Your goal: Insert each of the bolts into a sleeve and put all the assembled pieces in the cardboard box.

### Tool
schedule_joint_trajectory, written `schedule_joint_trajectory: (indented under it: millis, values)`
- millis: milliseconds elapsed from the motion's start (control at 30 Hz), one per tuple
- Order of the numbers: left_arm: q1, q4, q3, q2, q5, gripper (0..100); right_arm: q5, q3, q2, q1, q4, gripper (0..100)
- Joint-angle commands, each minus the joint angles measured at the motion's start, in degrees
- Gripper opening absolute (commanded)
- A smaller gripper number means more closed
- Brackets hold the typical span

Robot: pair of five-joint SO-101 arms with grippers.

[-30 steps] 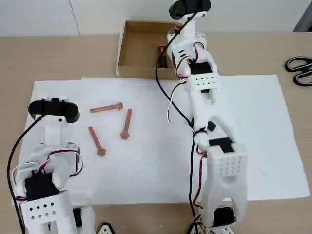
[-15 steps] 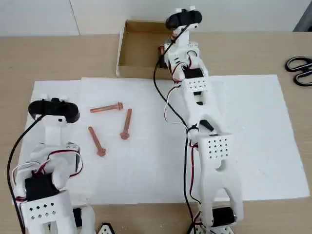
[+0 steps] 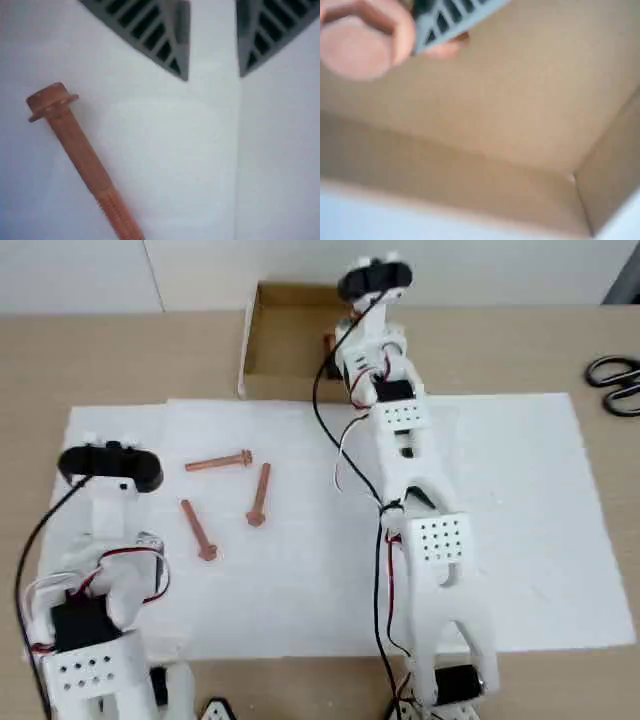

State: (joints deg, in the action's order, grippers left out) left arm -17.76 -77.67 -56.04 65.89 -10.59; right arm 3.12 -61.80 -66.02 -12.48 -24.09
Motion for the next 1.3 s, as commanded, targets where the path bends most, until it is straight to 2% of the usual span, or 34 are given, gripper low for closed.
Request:
schedule_joint_trajectory:
  millis: [0,200,333,500,567,1267]
  values:
    - [-0.1,0.0,0.2,0.8,-0.4,6,-0.6,-8.0,1.7,0.0,-3.4,12.3]
    - [-0.1,0.0,0.2,0.8,-0.4,6,-0.6,-20.7,1.7,0.0,-15.1,12.3]
    - [-0.1,0.0,0.2,0.8,-0.2,6,-0.6,-35.3,1.9,0.0,-31.8,12.3]
    - [-0.1,0.1,0.2,0.7,-0.2,6,-0.4,-34.7,11.4,-0.2,-50.6,12.5]
    - [-0.1,0.1,0.2,0.7,-0.2,6,-0.3,-34.0,15.8,-0.6,-54.1,12.5]
    - [-0.2,0.0,0.2,0.7,-0.2,6,-0.6,-31.7,-0.9,-0.4,-32.0,12.3]
